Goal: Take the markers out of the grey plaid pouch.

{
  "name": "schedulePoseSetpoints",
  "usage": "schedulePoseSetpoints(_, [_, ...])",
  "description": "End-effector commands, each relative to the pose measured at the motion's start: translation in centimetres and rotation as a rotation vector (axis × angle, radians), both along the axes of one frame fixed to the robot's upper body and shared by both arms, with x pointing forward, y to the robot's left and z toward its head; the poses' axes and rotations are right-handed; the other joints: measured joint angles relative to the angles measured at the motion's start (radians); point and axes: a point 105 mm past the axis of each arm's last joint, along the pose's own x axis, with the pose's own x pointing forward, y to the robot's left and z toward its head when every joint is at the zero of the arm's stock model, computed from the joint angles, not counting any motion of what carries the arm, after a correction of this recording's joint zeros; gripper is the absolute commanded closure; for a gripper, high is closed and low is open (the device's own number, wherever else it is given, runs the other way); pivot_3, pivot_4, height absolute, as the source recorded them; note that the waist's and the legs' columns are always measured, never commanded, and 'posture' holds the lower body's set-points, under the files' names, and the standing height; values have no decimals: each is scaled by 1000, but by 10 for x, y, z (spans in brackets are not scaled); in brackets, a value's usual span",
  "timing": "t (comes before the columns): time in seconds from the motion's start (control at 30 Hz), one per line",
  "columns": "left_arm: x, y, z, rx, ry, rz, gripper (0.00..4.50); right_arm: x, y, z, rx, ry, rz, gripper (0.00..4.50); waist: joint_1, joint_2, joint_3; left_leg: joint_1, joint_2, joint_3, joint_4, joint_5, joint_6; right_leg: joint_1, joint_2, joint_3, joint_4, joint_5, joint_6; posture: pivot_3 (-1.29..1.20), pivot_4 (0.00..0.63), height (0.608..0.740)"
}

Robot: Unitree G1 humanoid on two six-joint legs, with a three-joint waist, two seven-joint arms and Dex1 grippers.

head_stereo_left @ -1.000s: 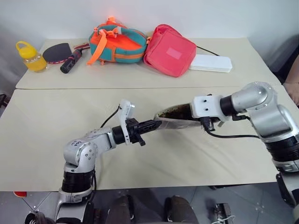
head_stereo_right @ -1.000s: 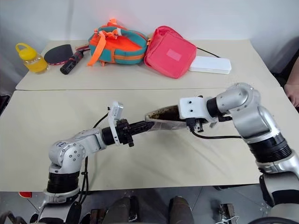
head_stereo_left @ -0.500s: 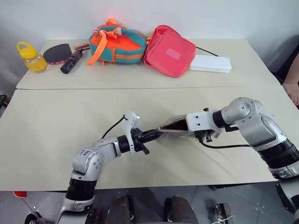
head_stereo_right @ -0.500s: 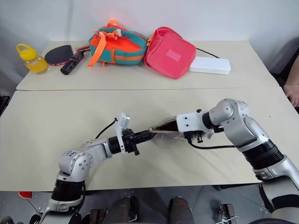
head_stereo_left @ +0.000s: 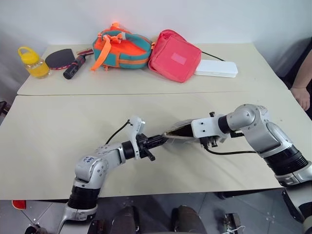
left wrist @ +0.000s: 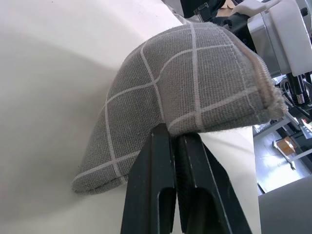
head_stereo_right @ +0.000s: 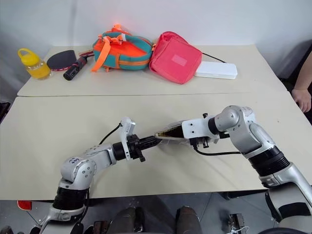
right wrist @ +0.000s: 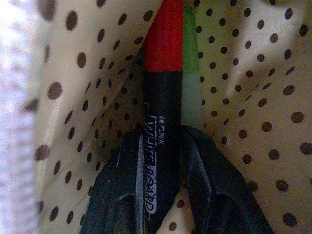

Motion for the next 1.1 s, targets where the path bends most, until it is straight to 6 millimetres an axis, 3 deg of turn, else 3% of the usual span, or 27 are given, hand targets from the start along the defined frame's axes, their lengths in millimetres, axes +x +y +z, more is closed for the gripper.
schedulePoseSetpoints(0.03, [0, 0, 9, 13, -58, 1, 4500, 0, -12, -20, -34, 64, -60, 3461, 1, 0, 0, 0, 0, 0, 0, 0, 0, 0, 0, 0, 0, 0, 0, 0, 150, 740])
schedulePoseSetpoints(0.13, [1, 1, 11, 3, -59, 6, 4500, 0, -13, -16, -31, 58, -62, 3962, 1, 0, 0, 0, 0, 0, 0, 0, 0, 0, 0, 0, 0, 0, 0, 0, 150, 740])
schedulePoseSetpoints(0.3, [1, 2, 9, 15, -62, 10, 4500, -3, -15, -5, -18, 52, -58, 3962, 2, 0, 0, 0, 0, 0, -1, 0, 0, 0, 0, 0, -1, 0, 0, 0, 150, 740])
schedulePoseSetpoints(0.43, [3, 2, 10, 20, -80, 16, 4500, -16, 9, 26, 193, 92, -12, 3962, 7, 0, 0, -1, -1, 0, -3, 0, 0, -1, 0, 0, -2, 0, 0, 0, 150, 740])
schedulePoseSetpoints(0.57, [4, 0, 19, 14, -144, 19, 4500, -23, 6, 58, 309, 78, -10, 3962, 9, 0, 0, -2, -1, 0, -7, 0, 0, -4, -1, -1, -3, 0, 0, 0, 150, 740])
schedulePoseSetpoints(0.8, [9, 2, 22, 70, -226, 38, 4500, -33, 4, 83, 433, 92, -10, 3962, 10, 0, 1, -4, -1, 0, -7, -1, 0, -4, -1, -2, -6, 0, 0, 0, 150, 740])
schedulePoseSetpoints(0.9, [17, 7, 27, 90, -267, 64, 4500, -38, 29, 106, 589, 63, 74, 3962, 3, 0, 1, -4, -1, 0, -7, -1, 0, -4, 0, -1, -6, 0, 0, 0, 150, 740])
schedulePoseSetpoints(1.0, [19, 9, 28, 117, -286, 65, 4500, -34, 40, 127, 683, 1, 107, 3962, 5, 0, 2, -4, -1, 0, -7, 0, -1, -6, 0, -1, -5, 0, 0, 0, 150, 740])
schedulePoseSetpoints(1.1, [19, 14, 26, 126, -278, 66, 4500, -19, 34, 156, 745, -158, 88, 3962, 9, 0, 2, -6, -1, 0, -7, -1, 0, -6, -1, -1, -5, 0, 0, 0, 150, 740])
